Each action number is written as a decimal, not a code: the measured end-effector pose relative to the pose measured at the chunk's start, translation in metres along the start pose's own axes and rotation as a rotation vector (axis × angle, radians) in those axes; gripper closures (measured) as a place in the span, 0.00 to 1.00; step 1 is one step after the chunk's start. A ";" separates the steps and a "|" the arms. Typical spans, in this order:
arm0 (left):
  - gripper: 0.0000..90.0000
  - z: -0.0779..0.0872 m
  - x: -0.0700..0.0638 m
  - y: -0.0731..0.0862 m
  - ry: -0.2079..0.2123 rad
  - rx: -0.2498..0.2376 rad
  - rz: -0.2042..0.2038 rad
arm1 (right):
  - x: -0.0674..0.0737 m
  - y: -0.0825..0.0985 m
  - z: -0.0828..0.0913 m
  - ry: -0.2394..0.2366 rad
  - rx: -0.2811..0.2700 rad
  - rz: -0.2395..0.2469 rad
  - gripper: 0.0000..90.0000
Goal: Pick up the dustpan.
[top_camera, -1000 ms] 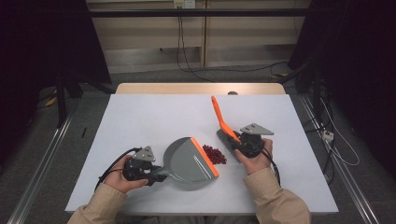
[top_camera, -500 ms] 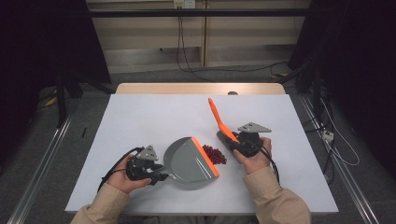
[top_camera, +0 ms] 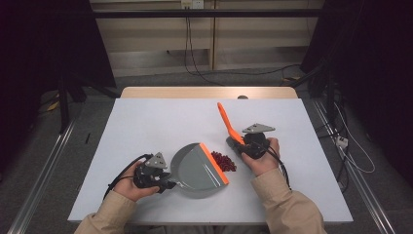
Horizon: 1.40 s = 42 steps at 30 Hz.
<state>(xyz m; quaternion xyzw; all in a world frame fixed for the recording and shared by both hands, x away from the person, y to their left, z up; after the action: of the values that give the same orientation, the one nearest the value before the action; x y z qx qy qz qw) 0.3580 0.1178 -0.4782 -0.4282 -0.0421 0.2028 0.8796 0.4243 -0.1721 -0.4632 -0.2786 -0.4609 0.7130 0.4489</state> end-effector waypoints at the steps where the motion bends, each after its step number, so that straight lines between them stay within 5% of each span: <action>1: 0.70 0.000 0.000 0.000 0.003 0.005 -0.006 | 0.001 0.000 0.001 0.004 0.002 0.008 0.79; 10: 0.70 0.002 -0.007 -0.002 0.039 0.003 -0.015 | 0.007 0.005 0.008 0.020 -0.023 -0.016 0.79; 16: 0.70 0.004 -0.004 -0.003 0.017 0.007 -0.022 | 0.012 0.005 0.008 0.035 -0.027 -0.014 0.79; 23: 0.70 0.002 -0.006 -0.003 0.038 -0.008 0.003 | 0.017 0.005 0.007 0.045 -0.029 -0.003 0.79; 42: 0.69 0.001 -0.006 -0.003 0.052 -0.003 0.009 | 0.041 0.006 0.004 0.024 -0.039 -0.005 0.79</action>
<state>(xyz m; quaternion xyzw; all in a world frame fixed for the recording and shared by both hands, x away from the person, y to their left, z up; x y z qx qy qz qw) 0.3535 0.1140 -0.4745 -0.4347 -0.0176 0.1955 0.8789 0.4008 -0.1378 -0.4660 -0.2946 -0.4702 0.6993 0.4507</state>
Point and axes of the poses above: each handheld gripper's, and its own axes: z roughly backward along the jaws, y roughly out of its underside, x roughly to its left, the point moved 6 cm from there along -z, roughly forward along the jaws, and after that the axes turned 15 degrees about -x, right-handed, at the moved point
